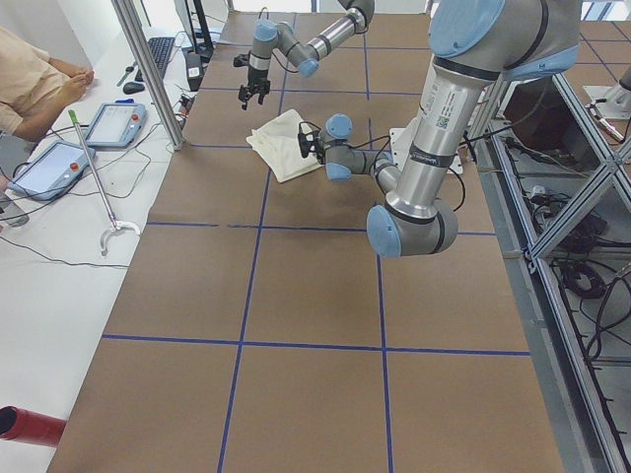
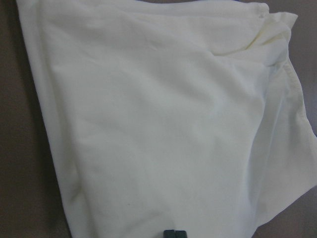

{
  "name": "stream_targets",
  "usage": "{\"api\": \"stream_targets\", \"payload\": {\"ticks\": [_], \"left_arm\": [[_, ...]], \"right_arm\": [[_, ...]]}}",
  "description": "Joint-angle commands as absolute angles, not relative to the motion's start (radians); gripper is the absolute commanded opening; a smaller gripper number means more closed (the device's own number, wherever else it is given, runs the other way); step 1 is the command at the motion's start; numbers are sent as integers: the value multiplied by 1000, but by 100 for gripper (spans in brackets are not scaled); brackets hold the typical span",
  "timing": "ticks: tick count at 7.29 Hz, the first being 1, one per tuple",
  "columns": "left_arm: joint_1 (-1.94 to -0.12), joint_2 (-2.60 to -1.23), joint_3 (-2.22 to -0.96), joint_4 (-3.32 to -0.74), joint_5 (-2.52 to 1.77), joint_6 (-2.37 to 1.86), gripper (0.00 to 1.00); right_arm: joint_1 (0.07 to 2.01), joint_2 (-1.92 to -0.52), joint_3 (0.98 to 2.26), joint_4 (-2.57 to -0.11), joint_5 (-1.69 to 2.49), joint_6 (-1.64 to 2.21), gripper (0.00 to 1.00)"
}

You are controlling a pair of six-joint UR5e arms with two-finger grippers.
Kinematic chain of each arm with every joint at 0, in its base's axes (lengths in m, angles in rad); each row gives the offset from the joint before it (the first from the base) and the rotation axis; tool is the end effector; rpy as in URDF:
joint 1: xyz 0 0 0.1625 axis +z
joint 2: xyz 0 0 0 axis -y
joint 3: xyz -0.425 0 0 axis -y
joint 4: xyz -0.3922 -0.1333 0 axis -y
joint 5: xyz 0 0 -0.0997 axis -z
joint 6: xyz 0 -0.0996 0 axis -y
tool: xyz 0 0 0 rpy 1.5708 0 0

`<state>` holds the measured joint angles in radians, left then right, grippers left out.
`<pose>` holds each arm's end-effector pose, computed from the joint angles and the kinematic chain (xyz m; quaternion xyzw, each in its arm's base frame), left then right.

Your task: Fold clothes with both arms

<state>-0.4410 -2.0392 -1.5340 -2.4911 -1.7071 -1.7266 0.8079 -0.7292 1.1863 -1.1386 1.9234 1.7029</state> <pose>0.5512 -0.3926 0.3018 0.0361 0.6254 -0.1881 0.7564 -0.4843 -0.6497 0.2540 -0.0090 -0.4520 0.3353 0.8266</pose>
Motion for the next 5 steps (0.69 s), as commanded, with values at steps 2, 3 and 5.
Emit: {"api": "stream_targets", "payload": {"ticks": [2,3,5], "left_arm": [[-452,-1984,-1606,-2485,-1715,-1724,0],[-456,-1956,-1649,-2484,-1717,-1724,0],[-527,-1931,-1667,-2482,-1715,-1723,0]], "right_arm": [[804,-741,1206,-1140,1924,1703,100],[766,-736,1228,-1138,1916,1713,100],[674,-732,1235,-1137,1837,1713,100]]}}
